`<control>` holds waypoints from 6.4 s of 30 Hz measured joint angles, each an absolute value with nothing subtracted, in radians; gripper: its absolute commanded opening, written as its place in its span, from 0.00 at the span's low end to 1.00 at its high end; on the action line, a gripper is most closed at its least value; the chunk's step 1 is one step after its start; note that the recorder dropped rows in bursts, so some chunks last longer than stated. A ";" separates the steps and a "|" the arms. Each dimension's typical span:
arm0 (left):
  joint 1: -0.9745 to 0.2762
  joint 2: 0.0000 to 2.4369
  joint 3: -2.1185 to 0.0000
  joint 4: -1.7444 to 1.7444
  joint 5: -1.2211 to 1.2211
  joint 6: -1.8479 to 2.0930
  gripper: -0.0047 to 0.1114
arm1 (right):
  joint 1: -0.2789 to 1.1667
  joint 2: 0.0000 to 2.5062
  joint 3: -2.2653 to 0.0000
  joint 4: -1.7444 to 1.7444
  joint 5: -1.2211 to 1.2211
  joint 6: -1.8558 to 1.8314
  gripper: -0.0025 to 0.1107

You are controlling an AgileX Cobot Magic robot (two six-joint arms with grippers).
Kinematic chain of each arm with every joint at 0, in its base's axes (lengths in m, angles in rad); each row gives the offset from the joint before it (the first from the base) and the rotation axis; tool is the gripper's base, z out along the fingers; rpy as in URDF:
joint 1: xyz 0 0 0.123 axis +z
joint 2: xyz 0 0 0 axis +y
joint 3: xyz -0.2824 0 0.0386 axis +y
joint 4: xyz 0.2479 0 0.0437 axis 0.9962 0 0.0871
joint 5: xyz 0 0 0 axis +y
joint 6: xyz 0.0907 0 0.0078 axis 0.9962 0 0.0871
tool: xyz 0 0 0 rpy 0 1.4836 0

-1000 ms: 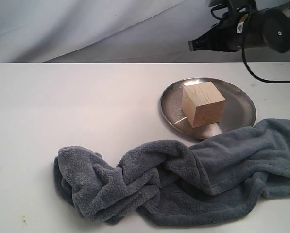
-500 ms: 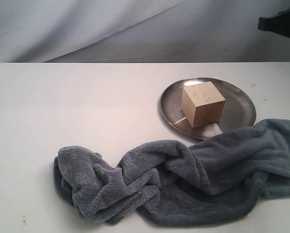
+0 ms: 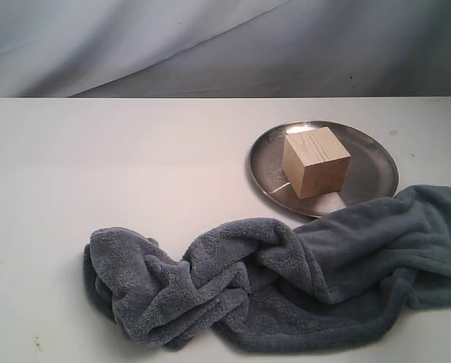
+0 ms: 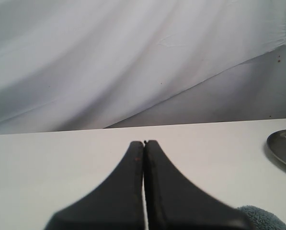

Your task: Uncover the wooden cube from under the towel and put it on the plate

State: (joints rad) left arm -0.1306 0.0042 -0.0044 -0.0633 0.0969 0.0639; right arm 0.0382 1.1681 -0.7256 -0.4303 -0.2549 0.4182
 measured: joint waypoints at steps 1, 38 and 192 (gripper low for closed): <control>-0.131 0.004 -0.004 -0.063 0.097 0.064 0.04 | 0.038 1.144 -0.707 -0.437 -0.257 0.418 0.02; -0.131 0.004 -0.004 -0.063 0.097 0.064 0.04 | 0.186 0.281 -0.421 -0.057 0.227 -0.153 0.02; -0.131 0.004 -0.004 -0.063 0.097 0.064 0.04 | 0.129 0.006 -0.004 -0.054 0.018 -0.207 0.02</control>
